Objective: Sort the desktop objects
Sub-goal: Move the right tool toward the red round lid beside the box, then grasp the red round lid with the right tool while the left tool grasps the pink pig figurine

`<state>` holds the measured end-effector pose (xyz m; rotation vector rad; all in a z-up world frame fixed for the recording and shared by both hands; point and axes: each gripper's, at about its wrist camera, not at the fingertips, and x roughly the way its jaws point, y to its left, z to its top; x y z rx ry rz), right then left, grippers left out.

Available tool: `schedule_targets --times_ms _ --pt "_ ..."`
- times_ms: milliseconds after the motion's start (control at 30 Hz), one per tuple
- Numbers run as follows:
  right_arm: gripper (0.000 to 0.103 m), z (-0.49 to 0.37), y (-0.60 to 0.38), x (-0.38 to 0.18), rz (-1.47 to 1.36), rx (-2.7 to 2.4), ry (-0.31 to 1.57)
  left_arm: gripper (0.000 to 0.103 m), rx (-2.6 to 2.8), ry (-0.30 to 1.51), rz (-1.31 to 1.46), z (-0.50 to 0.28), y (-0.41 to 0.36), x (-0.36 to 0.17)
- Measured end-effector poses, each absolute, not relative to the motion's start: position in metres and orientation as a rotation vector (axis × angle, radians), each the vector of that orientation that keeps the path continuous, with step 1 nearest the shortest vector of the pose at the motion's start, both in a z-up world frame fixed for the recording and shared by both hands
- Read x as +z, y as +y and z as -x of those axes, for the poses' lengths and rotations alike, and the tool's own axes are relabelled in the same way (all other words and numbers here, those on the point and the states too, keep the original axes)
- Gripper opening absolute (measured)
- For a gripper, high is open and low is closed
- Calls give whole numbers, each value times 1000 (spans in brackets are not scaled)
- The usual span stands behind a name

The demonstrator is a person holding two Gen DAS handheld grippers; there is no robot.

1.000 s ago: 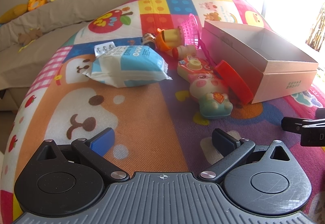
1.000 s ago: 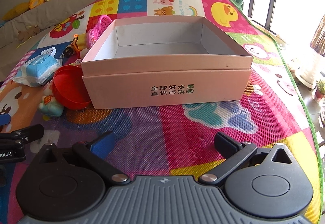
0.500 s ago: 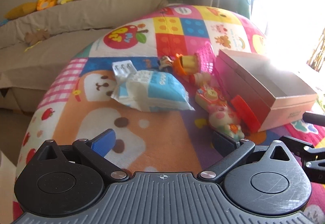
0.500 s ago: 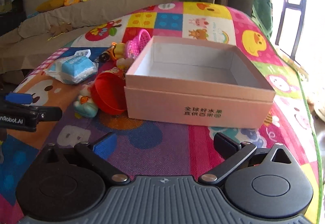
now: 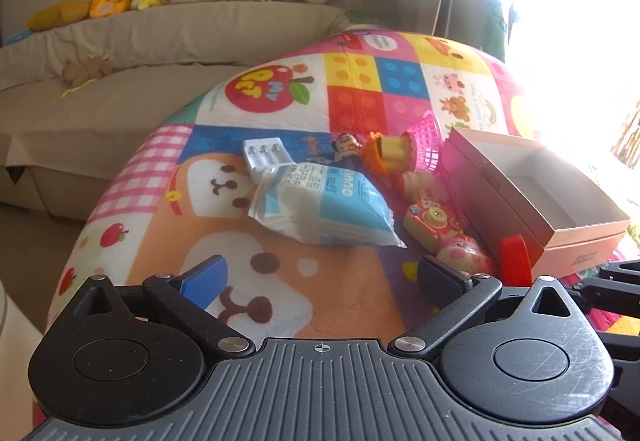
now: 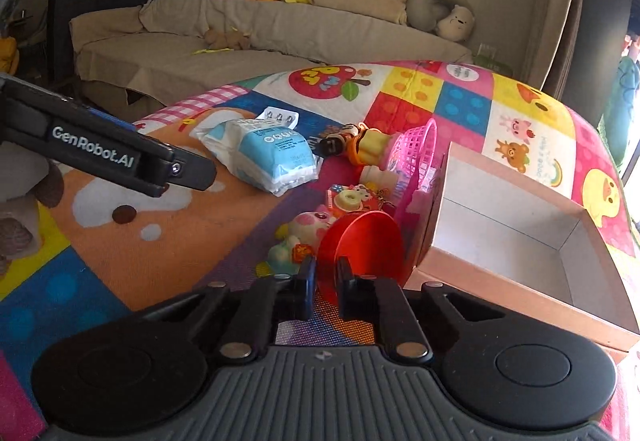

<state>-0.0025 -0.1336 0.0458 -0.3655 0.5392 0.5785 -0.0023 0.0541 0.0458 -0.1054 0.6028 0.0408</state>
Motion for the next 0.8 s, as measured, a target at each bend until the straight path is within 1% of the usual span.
schedule_targets --times_ms 100,200,267,333,367,400,433,467,500,533,633,800 --pt "11 22 -148 44 408 590 574 103 -2 603 86 2 46 44" --pt "9 37 -167 43 428 585 626 103 -59 621 57 -2 30 39" --pt "10 41 -184 45 380 582 644 103 -80 638 32 -7 18 34" --pt "20 39 -205 54 314 546 631 103 -93 647 9 -10 8 31" --pt "36 37 -215 59 281 515 611 103 -101 649 1 -12 4 30" --pt "57 34 -227 66 241 471 582 103 -108 651 -5 -12 1 29" --pt "68 30 -239 73 201 425 550 103 -117 651 -14 -13 -3 29" --pt "81 27 -249 78 166 381 519 103 -126 649 -23 -13 -7 28" --pt "87 21 -261 84 131 331 490 103 -133 646 -32 -14 -10 28" --pt "89 13 -271 88 99 288 470 103 -143 642 -43 -15 -13 28" --pt "103 -20 -302 90 -34 174 433 103 -157 640 -74 -23 -26 25" --pt "103 -83 -338 66 -282 97 533 103 -196 640 -76 -24 -36 25"
